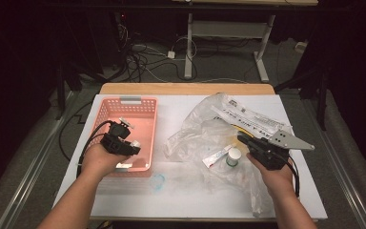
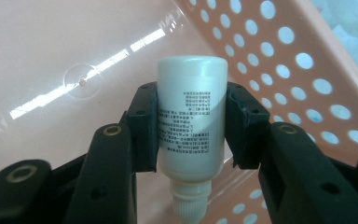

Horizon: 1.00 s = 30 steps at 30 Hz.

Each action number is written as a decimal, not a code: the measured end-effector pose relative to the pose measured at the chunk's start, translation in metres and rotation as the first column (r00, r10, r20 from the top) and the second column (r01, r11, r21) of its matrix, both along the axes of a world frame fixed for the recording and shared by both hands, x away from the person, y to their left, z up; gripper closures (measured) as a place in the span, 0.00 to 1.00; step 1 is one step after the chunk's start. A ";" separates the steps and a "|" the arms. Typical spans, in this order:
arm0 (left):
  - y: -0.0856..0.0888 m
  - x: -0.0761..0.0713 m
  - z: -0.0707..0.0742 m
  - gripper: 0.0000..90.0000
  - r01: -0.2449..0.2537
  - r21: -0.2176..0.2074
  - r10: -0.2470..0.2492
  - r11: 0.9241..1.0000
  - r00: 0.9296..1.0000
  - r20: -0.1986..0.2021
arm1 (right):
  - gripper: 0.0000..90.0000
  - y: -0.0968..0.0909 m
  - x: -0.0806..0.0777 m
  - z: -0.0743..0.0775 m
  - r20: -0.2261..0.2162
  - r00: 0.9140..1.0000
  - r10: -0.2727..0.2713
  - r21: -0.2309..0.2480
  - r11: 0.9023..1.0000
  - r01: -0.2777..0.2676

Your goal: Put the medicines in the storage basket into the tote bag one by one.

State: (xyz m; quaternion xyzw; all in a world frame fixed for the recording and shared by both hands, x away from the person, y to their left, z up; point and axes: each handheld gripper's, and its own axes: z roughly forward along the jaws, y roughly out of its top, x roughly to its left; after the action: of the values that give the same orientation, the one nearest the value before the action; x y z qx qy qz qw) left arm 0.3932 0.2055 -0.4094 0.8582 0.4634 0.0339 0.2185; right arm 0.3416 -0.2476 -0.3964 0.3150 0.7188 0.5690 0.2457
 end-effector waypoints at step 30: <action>-0.008 -0.049 0.007 0.65 0.001 -0.177 0.045 0.984 0.966 0.253 | 1.00 0.002 0.001 -0.004 -0.009 1.000 -0.002 -0.007 1.000 0.002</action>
State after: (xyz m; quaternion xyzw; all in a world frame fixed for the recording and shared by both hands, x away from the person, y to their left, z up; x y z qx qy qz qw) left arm 0.3443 0.1979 -0.4027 0.8187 0.4420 0.1058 0.3510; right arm 0.3422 -0.2456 -0.3999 0.3172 0.7217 0.5648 0.2441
